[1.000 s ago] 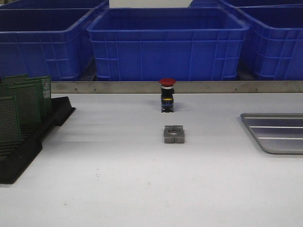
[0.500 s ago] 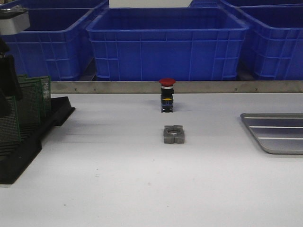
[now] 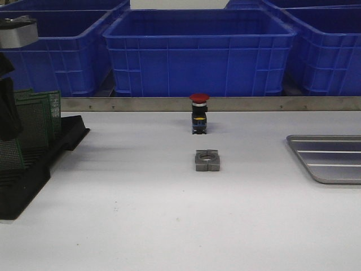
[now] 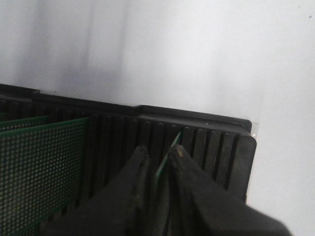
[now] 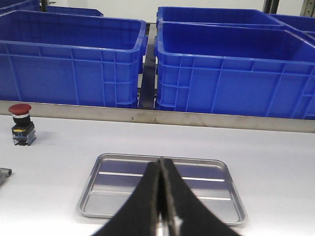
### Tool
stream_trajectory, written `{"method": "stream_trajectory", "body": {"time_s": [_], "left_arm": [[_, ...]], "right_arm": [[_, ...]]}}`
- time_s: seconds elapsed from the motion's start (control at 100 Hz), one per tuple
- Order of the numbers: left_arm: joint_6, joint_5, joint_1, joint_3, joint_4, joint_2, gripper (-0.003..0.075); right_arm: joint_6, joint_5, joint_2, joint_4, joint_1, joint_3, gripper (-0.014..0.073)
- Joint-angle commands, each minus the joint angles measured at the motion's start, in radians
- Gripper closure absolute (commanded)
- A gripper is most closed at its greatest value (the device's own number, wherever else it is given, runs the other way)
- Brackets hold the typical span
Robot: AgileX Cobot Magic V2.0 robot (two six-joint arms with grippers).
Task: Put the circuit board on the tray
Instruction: 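Lower the left gripper onto a green circuit board in the rack and grasp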
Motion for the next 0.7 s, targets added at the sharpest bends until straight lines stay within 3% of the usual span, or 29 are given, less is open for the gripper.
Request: {"method": "stream_trajectory", "body": {"time_s": [0.0,0.14,0.39,0.69], "left_arm": [[-0.002,0.012,-0.005,-0.029,-0.032,-0.042,0.0739],[-0.002,0.017,-0.005,-0.035,-0.03,-0.042,0.074],[-0.005,0.165,-0.005,-0.158,-0.049,-0.049,0.0741],[-0.001,0.165,-0.043,-0.168,-0.485,-0.058,0.0741]], "right_arm": [[-0.002,-0.074,-0.025,-0.01,-0.002,-0.012,0.0706],[-0.002,-0.074,-0.025,-0.01,-0.002,-0.012,0.0706],[-0.002,-0.074,-0.025,-0.01,-0.002,-0.012,0.0706],[-0.002,-0.074,-0.025,-0.01,-0.002,-0.012,0.0706]]}}
